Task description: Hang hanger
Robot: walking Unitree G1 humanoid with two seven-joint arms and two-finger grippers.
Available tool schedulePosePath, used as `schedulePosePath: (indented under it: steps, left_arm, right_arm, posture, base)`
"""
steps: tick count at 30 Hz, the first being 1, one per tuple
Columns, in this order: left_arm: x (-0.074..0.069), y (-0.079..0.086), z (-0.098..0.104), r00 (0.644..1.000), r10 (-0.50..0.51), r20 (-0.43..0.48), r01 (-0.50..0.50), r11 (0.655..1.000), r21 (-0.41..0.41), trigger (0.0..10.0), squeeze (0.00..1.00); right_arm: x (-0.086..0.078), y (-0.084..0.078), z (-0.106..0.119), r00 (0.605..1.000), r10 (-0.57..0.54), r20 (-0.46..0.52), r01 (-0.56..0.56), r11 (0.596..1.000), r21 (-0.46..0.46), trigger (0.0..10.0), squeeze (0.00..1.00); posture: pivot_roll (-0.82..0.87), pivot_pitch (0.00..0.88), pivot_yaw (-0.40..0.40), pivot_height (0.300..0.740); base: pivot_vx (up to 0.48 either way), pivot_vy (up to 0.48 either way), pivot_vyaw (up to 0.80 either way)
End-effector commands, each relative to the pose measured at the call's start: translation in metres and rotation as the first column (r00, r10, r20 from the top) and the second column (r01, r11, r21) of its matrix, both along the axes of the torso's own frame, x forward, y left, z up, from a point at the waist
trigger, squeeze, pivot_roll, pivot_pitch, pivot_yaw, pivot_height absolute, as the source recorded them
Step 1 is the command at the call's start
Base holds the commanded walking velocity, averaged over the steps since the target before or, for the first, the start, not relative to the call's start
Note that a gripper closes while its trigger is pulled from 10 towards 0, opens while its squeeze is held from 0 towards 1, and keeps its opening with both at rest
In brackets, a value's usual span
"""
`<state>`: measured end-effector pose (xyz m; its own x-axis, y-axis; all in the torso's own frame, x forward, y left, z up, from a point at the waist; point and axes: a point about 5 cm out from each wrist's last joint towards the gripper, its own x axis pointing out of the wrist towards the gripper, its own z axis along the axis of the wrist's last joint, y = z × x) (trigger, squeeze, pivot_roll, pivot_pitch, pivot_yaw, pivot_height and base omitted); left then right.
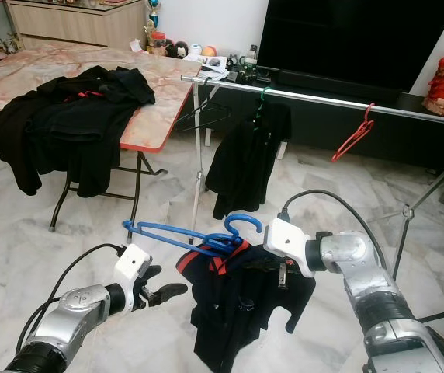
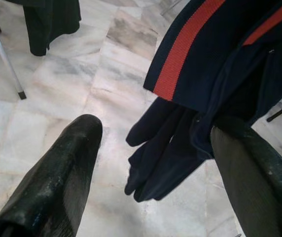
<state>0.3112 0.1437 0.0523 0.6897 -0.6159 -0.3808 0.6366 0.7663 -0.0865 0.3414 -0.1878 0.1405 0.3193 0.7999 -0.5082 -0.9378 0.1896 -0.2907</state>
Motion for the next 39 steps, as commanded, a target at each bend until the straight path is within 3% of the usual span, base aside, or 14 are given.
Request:
schedulePosePath:
  steps: [1, 8, 18, 23, 24, 25, 34, 39]
  left_arm:
    - [0.003, -0.005, 0.002, 1.000, -0.009, 0.004, 0.009, 0.999, -0.038, 10.0, 0.00]
    - [0.008, -0.012, 0.006, 1.000, -0.005, 0.028, 0.007, 0.996, -0.090, 10.0, 0.00]
    - [0.015, -0.015, 0.010, 0.997, 0.073, 0.016, -0.066, 0.955, -0.289, 10.0, 0.00]
    - [0.013, -0.017, 0.008, 0.999, 0.049, 0.005, -0.045, 0.953, -0.299, 10.0, 0.00]
    - [0.012, -0.018, 0.007, 0.999, 0.035, 0.006, -0.032, 0.954, -0.298, 2.2, 0.00]
    - [0.011, -0.019, 0.007, 1.000, 0.030, 0.006, -0.027, 0.953, -0.303, 0.0, 0.00]
    - [0.007, -0.025, 0.008, 0.998, -0.052, 0.020, 0.055, 0.939, -0.340, 0.0, 0.00]
    - [0.004, -0.026, 0.006, 0.995, -0.098, 0.015, 0.098, 0.942, -0.322, 0.0, 0.00]
  right_arm:
    - [0.002, -0.003, 0.013, 0.999, 0.003, 0.043, -0.004, 1.000, 0.019, 0.0, 0.00]
    - [0.000, -0.002, 0.014, 0.999, 0.021, 0.045, -0.021, 1.000, 0.017, 0.0, 0.00]
    - [-0.003, -0.001, 0.013, 0.999, 0.025, 0.035, -0.026, 0.999, 0.021, 0.0, 0.00]
    - [-0.003, -0.001, 0.013, 0.999, 0.022, 0.034, -0.022, 1.000, 0.020, 0.0, 0.00]
    - [-0.003, -0.001, 0.013, 0.999, 0.020, 0.034, -0.021, 1.000, 0.019, 0.0, 0.00]
    - [-0.003, -0.001, 0.013, 0.999, 0.019, 0.034, -0.019, 1.000, 0.018, 0.0, 0.00]
    - [-0.002, -0.001, 0.012, 1.000, 0.000, 0.031, -0.001, 1.000, 0.016, 0.0, 0.00]
    - [-0.001, -0.001, 0.012, 1.000, -0.002, 0.029, 0.001, 1.000, 0.015, 0.0, 0.00]
  posture:
    - [0.03, 0.000, -0.113, 0.740]
    - [0.02, 0.000, -0.111, 0.740]
    - [0.01, 0.000, -0.113, 0.740]
    - [0.01, 0.000, -0.116, 0.740]
    - [0.01, 0.000, -0.117, 0.740]
    - [0.01, 0.000, -0.118, 0.740]
    - [0.01, 0.000, -0.121, 0.740]
    - [0.01, 0.000, -0.122, 0.740]
  base:
    - [0.000, 0.000, 0.00]
    - [0.000, 0.000, 0.00]
    - [0.000, 0.000, 0.00]
    - [0.000, 0.000, 0.00]
    - [0.000, 0.000, 0.00]
    - [0.000, 0.000, 0.00]
    - [0.000, 0.000, 0.00]
    - [0.000, 0.000, 0.00]
